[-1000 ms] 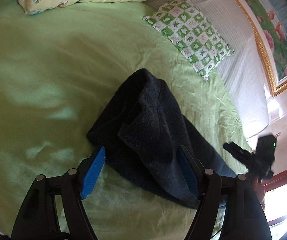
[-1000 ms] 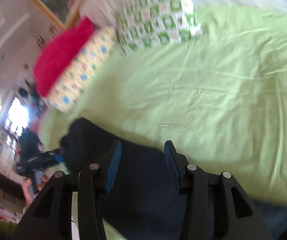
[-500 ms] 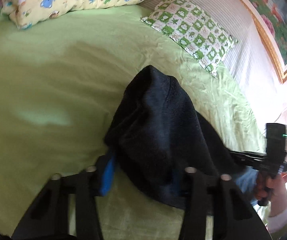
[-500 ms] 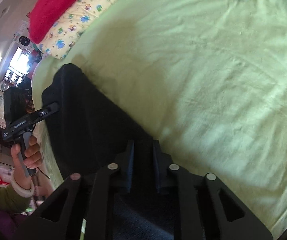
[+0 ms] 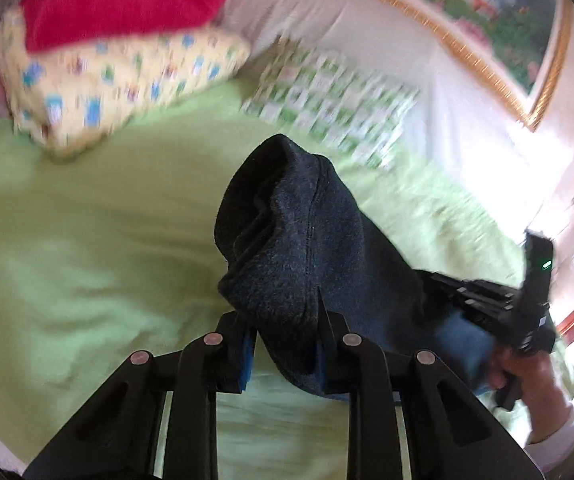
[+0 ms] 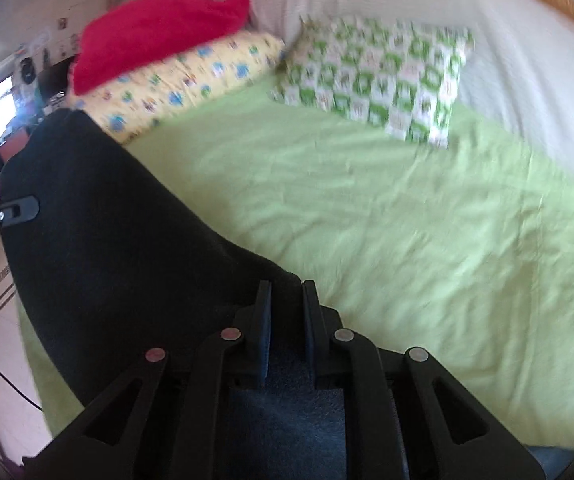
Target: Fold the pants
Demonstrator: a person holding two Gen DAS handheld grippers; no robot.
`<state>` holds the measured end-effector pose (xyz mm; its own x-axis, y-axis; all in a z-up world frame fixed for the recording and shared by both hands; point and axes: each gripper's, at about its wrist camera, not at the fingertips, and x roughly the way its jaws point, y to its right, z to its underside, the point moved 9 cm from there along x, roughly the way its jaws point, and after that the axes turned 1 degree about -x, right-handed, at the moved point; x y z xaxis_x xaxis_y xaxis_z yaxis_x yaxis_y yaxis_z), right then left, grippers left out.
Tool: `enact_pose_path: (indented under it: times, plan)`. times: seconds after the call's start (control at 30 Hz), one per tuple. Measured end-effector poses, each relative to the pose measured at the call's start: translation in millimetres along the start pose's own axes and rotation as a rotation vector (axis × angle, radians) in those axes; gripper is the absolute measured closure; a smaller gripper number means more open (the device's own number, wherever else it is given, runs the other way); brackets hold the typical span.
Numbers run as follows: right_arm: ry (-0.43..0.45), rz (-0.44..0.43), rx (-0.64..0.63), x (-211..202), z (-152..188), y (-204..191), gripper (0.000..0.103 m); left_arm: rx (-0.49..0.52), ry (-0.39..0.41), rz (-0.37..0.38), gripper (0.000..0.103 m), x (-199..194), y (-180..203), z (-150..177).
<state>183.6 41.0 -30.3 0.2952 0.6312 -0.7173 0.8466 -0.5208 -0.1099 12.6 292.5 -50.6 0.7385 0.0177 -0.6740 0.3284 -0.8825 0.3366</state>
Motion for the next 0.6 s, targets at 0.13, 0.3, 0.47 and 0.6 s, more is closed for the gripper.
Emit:
enact_pose_path:
  times: [0.13,0.3,0.47,0.6]
  plan:
    - [-0.069,0.017,0.052,34.1,20.2,5.1,0.081,-0.053,-0.089,-0.023,0.071,22.3,-28.4,19.6]
    - [0.062,-0.018,0.207,-19.7,13.0,18.5,0.072,-0.051,-0.025,-0.067,0.056,-18.6,-38.8,22.0]
    - [0.145,-0.088,0.351,-69.0,38.6,24.6,0.057,0.002,0.018,-0.03,0.056,-52.0,-11.9,16.9]
    - [0.131,-0.087,0.435,-85.7,69.1,29.6,0.057,0.09,0.03,0.02,0.053,-61.0,30.7,13.9]
